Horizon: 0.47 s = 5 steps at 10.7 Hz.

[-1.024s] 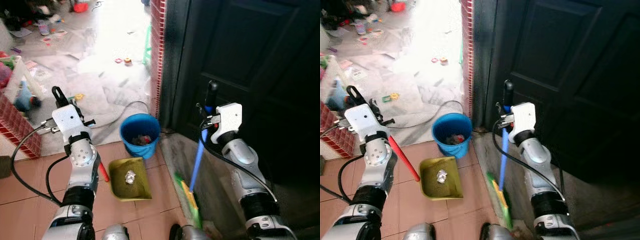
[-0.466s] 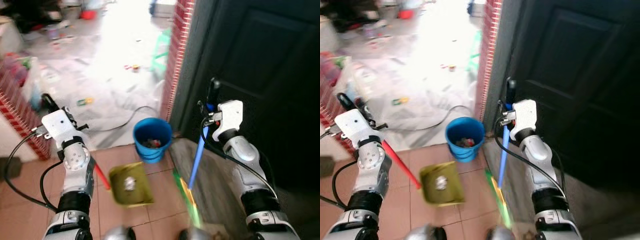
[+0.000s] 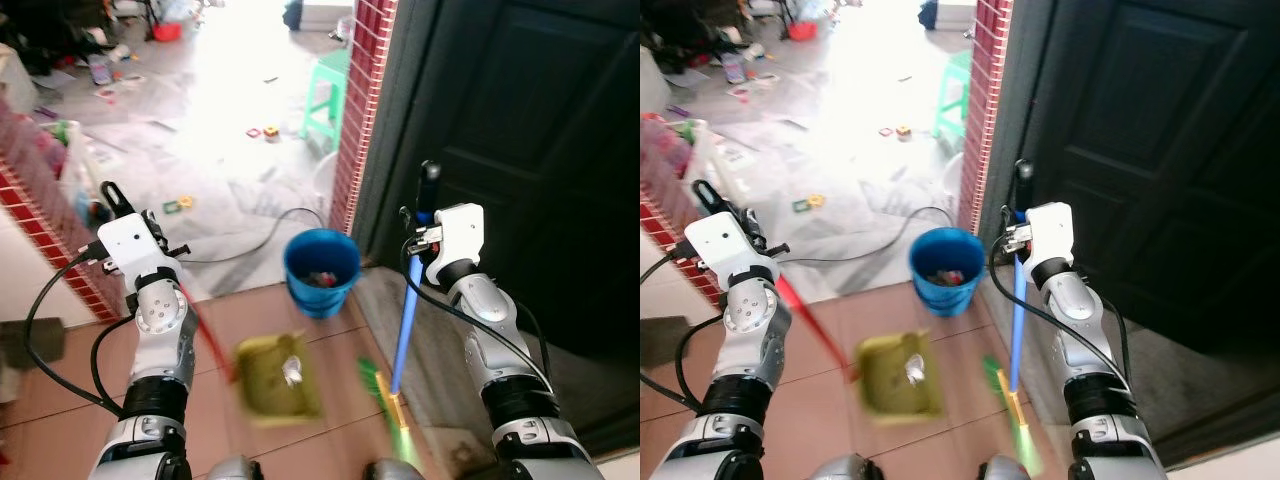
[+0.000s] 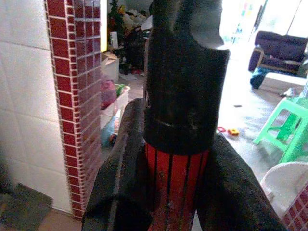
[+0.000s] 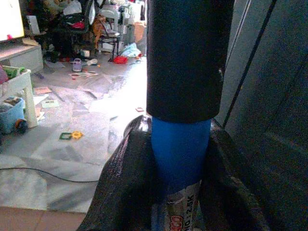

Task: Sweep floor

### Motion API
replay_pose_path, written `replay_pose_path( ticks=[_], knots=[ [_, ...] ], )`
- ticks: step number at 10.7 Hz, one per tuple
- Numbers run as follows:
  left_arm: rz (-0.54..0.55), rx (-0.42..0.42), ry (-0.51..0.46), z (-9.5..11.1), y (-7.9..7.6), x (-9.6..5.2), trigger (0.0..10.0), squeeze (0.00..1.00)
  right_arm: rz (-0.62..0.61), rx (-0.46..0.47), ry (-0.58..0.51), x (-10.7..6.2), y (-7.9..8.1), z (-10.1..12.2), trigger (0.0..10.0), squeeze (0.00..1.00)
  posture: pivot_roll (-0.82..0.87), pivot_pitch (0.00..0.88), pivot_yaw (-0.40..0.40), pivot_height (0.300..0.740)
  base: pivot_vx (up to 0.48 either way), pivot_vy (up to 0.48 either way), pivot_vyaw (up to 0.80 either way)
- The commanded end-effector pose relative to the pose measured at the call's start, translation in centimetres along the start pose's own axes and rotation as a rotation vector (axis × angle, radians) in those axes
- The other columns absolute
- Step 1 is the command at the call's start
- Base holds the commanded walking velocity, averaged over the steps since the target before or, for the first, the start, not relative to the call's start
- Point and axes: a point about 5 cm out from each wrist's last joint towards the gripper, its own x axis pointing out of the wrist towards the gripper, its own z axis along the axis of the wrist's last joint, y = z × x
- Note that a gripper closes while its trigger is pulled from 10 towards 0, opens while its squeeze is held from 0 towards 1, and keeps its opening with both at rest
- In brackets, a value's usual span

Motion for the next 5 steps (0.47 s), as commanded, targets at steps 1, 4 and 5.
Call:
replay_pose_path(
  ticks=[1,4,5],
  knots=[
    [-0.037,-0.08,-0.084,2.4,-1.4,0.6,10.0,0.0,0.0,-0.037,-0.045,0.9,-0.3,1.6,10.0,0.0,-0.12,0.0,0.007,0.74,0.0,0.0,0.0],
    [0.042,-0.202,-0.009,1.9,0.3,0.7,10.0,0.0,-0.006,-0.038,-0.012,0.6,-0.3,0.7,10.0,0.0,-0.12,0.0,0.018,0.74,0.0,0.0,0.0],
    [0.042,-0.195,-0.003,1.6,0.5,0.6,10.0,0.0,-0.012,-0.037,-0.014,0.6,-0.4,0.7,10.0,0.0,-0.12,0.0,0.019,0.74,0.0,0.0,0.0]
  ],
)
